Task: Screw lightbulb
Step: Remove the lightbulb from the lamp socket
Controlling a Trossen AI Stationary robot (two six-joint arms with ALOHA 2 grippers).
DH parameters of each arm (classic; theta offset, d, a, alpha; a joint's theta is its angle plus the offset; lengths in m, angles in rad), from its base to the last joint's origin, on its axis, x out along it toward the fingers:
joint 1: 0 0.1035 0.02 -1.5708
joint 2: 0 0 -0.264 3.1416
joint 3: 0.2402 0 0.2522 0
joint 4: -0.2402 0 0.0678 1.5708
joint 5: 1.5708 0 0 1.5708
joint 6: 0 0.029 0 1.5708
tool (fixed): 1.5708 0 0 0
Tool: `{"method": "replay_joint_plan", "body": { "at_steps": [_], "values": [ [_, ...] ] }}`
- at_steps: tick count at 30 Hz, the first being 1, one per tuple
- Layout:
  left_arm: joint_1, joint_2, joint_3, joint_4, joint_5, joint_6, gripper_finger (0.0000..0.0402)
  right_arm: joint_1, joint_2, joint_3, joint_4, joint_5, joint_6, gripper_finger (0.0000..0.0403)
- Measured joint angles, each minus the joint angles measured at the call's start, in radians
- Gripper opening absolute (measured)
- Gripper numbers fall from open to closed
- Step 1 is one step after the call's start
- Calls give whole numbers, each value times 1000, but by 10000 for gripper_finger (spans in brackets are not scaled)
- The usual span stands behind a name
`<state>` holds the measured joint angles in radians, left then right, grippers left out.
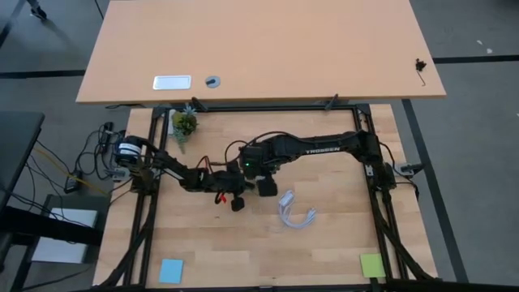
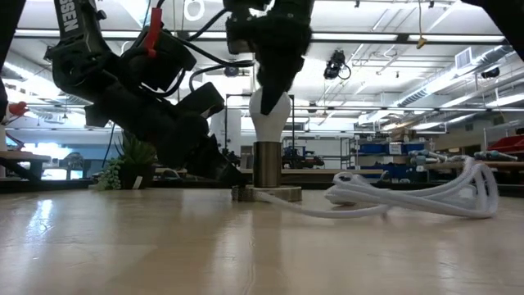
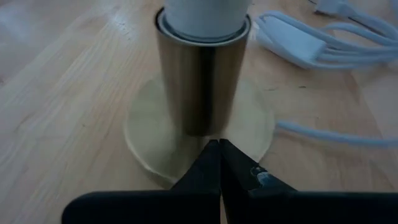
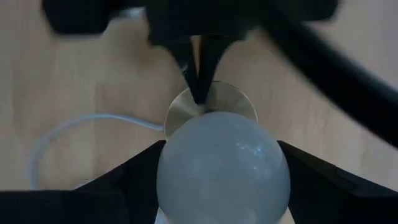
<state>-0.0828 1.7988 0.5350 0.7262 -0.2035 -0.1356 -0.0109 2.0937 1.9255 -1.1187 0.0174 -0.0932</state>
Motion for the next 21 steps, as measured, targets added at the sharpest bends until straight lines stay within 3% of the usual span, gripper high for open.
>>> {"method": "replay_joint_plan", "body": {
  "at_steps": [3,6,14,21],
  "values": [
    [-1,0,1,-4,3,0,0,4,0,1,0,0,-171,283],
    [-1,0,1,-5,8,0,0,12,0,1,1,3,-202,292],
    [-2,1,-3,27,21,1,0,34,-55,2,-5,21,-132,331],
    [3,-7,-4,24,22,-47,0,34,-132,3,25,24,-6,327]
  ]
}}
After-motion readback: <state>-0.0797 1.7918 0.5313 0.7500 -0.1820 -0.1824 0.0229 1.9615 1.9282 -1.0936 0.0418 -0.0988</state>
